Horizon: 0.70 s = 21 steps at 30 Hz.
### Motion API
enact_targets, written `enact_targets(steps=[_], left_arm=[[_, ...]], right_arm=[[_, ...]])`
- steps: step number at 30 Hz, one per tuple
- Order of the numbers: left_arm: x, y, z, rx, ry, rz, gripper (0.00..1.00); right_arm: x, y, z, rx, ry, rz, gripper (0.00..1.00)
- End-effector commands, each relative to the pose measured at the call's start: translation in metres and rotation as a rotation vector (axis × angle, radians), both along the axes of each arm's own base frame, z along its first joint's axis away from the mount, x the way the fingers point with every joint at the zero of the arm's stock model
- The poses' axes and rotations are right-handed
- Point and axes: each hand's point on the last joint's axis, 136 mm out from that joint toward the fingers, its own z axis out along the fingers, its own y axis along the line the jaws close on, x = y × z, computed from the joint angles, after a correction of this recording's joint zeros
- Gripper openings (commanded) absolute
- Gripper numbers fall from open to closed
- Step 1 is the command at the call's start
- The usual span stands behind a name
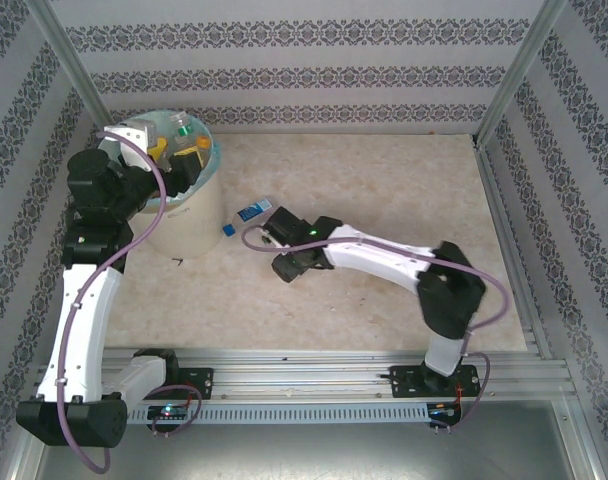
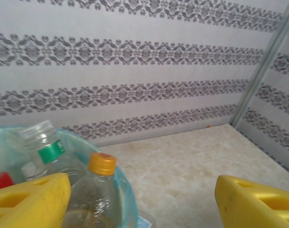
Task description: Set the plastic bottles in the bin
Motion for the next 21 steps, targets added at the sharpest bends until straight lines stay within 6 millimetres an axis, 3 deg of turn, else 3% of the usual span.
enact_targets(steps=[1, 5, 14, 17, 21], left_arm=[[-0.003, -0.023, 0.028, -0.087, -0.034, -0.136, 0.79], [-0.003, -0.052, 0.024, -0.149, 0.015, -0.353, 0.79], [0.000, -0.084, 0.009, -0.266, 0.171, -0.562, 0.79], [-0.004, -0.094, 0.010, -0.295, 0.193, -0.623, 0.79], [-0.013, -0.102, 0.013, -0.307, 0.186, -0.705, 0.78]], right_arm=[[0.003, -0.008, 0.054, 0.125, -0.120, -0.040, 0.46], [0.008, -0.012, 0.102, 0.244, -0.283, -0.028, 0.46], [0.021, -0.001, 0.197, 0.481, -0.522, -0.016, 0.45], [0.021, 0.007, 0.221, 0.548, -0.559, 0.006, 0.45], [0.019, 0.016, 0.233, 0.591, -0.557, 0.032, 0.45]])
